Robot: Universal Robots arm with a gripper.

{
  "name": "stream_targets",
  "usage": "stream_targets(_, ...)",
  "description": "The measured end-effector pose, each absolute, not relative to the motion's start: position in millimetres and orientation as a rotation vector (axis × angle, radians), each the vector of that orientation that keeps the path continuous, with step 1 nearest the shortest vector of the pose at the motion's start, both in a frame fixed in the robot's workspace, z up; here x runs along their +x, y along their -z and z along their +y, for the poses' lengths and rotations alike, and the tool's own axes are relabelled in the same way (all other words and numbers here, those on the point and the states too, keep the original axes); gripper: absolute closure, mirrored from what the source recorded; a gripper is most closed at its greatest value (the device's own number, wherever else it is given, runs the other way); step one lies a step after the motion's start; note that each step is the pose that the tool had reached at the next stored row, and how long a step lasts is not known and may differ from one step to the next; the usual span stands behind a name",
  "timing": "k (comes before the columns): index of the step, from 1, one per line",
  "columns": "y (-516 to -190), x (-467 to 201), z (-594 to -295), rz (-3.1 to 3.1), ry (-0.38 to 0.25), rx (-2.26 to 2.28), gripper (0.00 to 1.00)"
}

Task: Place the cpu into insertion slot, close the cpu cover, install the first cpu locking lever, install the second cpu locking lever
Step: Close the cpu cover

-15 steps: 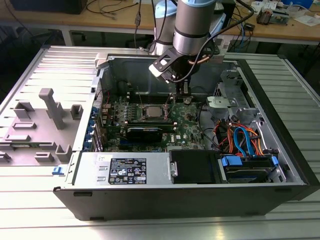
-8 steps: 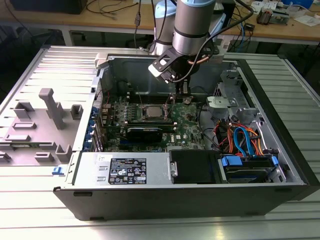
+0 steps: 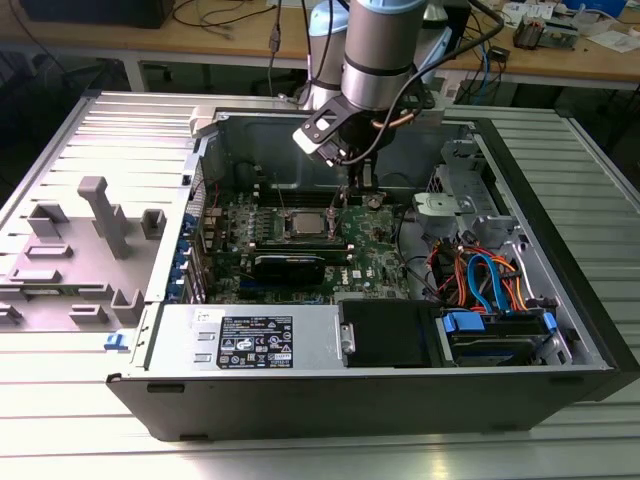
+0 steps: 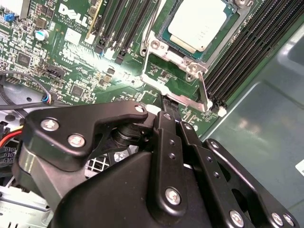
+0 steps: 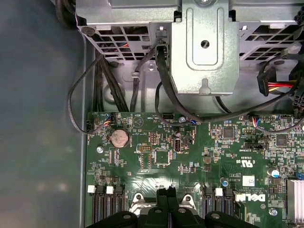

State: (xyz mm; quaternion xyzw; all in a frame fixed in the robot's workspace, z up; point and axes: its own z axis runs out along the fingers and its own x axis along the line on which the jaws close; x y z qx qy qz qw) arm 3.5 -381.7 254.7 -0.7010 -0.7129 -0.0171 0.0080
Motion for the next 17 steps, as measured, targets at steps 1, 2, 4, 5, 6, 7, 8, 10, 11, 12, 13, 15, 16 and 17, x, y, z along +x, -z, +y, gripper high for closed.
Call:
stream_targets(1, -254.8, 3.2, -381.6, -2.228, 0.054, -2.191, 0.89)
stream_targets(2, -254.8, 2.8, -381.7, -2.228, 0.053, -2.191, 0.89)
stream_targets(4, -254.8, 2.6, -381.7, -2.229, 0.053, -2.191, 0.89)
stream_targets(5, -254.8, 2.5, -381.7, -2.228, 0.053, -2.191, 0.89)
stream_targets(6, -254.8, 2.3, -381.7, -2.228, 0.054, -2.191, 0.89)
stream_targets(7, -254.8, 2.3, -381.7, -2.228, 0.054, -2.191, 0.89)
stream_targets(8, -254.8, 2.3, -381.7, -2.228, 0.053, -2.191, 0.89)
stream_targets(10, -254.8, 2.2, -381.7, -2.228, 0.053, -2.191, 0.89)
stream_targets(11, -254.8, 2.1, -381.7, -2.228, 0.053, -2.191, 0.89)
stream_targets(12, -254.8, 1.8, -381.7, -2.228, 0.054, -2.192, 0.89)
stream_targets(13, -254.8, 1.4, -381.7, -2.228, 0.053, -2.192, 0.89)
stream_targets(15, -254.8, -0.3, -381.7, -2.228, 0.053, -2.191, 0.89)
stream_targets(16, -254.8, -1.2, -381.7, -2.228, 0.053, -2.191, 0.89)
stream_targets(17, -254.8, -2.0, -381.6, -2.228, 0.053, -2.191, 0.89)
